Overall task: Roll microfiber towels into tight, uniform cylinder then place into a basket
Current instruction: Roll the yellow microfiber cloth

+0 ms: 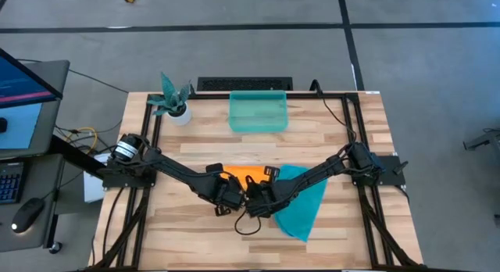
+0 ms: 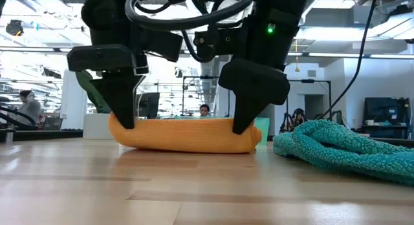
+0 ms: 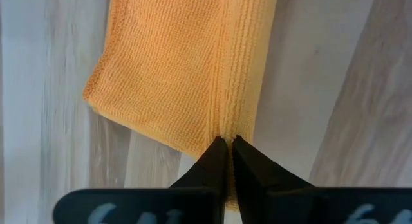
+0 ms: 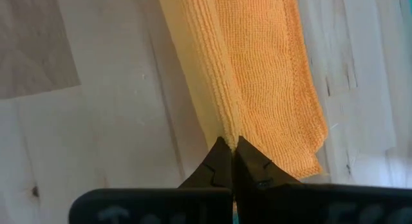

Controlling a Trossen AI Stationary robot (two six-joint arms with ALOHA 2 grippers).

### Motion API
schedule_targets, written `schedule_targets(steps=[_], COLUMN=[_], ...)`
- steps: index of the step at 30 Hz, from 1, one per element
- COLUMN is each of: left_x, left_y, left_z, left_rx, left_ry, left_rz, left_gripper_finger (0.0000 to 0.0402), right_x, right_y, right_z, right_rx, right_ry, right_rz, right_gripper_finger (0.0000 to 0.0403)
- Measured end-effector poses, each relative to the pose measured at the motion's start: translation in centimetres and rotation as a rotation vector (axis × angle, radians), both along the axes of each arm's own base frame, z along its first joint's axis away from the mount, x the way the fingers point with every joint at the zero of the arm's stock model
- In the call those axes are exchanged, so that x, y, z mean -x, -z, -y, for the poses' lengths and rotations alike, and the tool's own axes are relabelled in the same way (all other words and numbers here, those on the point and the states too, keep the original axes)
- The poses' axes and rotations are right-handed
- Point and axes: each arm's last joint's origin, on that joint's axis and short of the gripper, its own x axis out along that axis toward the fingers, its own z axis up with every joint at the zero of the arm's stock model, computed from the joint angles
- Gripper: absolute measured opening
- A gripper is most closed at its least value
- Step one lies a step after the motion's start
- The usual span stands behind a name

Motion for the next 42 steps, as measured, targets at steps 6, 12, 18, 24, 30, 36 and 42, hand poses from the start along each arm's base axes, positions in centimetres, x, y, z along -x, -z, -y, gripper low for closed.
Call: schedule_targets(steps=[6, 12, 18, 24, 30, 36, 42], left_x=[0.4, 0.8, 1.0, 1.1, 1.3, 1.2, 1.2], left_y=[-0.7, -1.2, -1.2, -1.2, -1.2, -1.2, -1.2], left_z=[0.3, 1.0, 1.4, 1.3, 1.3, 1.3, 1.3], left_rx=[-0.012, -0.007, -0.032, -0.050, -0.055, -0.053, -0.052], left_ry=[-0.002, 0.019, 0.036, 0.027, -0.002, -0.010, -0.006], left_rz=[0.022, 0.040, 0.049, 0.047, 0.041, 0.045, 0.045], left_gripper_finger=[0.0006, 0.0006, 0.0006, 0.0006, 0.0006, 0.0006, 0.0013], right_x=[0.2, 0.1, -0.3, -0.9, -1.7, -1.6, -1.7], right_y=[-0.1, -0.1, -0.1, 0.0, 0.3, 1.7, 1.6], right_z=[-0.7, -0.3, 0.4, 1.3, 2.9, 3.8, 3.9], right_rx=[0.001, 0.000, -0.002, -0.043, -0.085, -0.164, -0.177], right_ry=[-0.035, -0.032, -0.036, -0.024, -0.001, 0.021, 0.020], right_rz=[-0.001, -0.005, -0.004, 0.011, 0.028, 0.045, 0.064], right_gripper_finger=[0.0010, 0.0010, 0.0010, 0.0010, 0.0011, 0.0011, 0.0011])
